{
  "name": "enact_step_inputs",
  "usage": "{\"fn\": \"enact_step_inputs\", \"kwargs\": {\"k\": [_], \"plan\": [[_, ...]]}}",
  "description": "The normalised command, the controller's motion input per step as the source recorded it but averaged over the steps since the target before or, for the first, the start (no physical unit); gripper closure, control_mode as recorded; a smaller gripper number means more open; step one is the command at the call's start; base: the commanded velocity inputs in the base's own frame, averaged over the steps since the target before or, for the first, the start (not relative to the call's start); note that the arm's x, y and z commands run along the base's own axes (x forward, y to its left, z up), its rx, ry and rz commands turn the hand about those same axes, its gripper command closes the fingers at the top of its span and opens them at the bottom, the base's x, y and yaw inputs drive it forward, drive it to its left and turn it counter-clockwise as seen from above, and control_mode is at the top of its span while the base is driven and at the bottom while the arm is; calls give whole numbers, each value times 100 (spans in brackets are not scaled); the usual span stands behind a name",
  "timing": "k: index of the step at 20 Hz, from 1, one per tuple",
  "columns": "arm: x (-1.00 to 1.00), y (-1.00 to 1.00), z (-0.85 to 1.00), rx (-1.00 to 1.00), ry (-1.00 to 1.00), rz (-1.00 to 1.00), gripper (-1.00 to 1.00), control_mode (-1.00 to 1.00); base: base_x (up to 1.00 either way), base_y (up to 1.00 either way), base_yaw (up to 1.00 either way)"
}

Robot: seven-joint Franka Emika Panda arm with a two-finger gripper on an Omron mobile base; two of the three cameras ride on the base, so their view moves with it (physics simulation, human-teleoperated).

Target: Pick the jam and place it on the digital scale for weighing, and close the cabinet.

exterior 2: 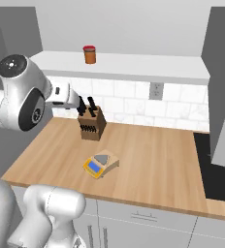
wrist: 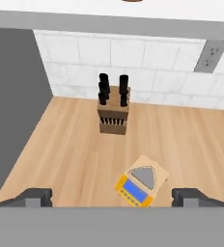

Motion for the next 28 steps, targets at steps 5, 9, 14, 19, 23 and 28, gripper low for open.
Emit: {"fn": "enact_step_inputs", "kwargs": {"k": [5, 9, 14, 19, 23, 28], "plan": [[-2, 0, 75, 4, -29, 0, -100, -100, 0, 0, 0], [-5, -6, 76, 5, -33, 1, -100, -100, 0, 0, 0], [0, 0, 46, 2, -15, 2, -100, -100, 0, 0, 0], [0, 0, 38, 0, -4, 0, -100, -100, 0, 0, 0], [11, 0, 38, 0, 0, -2, -100, -100, 0, 0, 0], [11, 0, 23, 0, -6, -5, -100, -100, 0, 0, 0]]}}
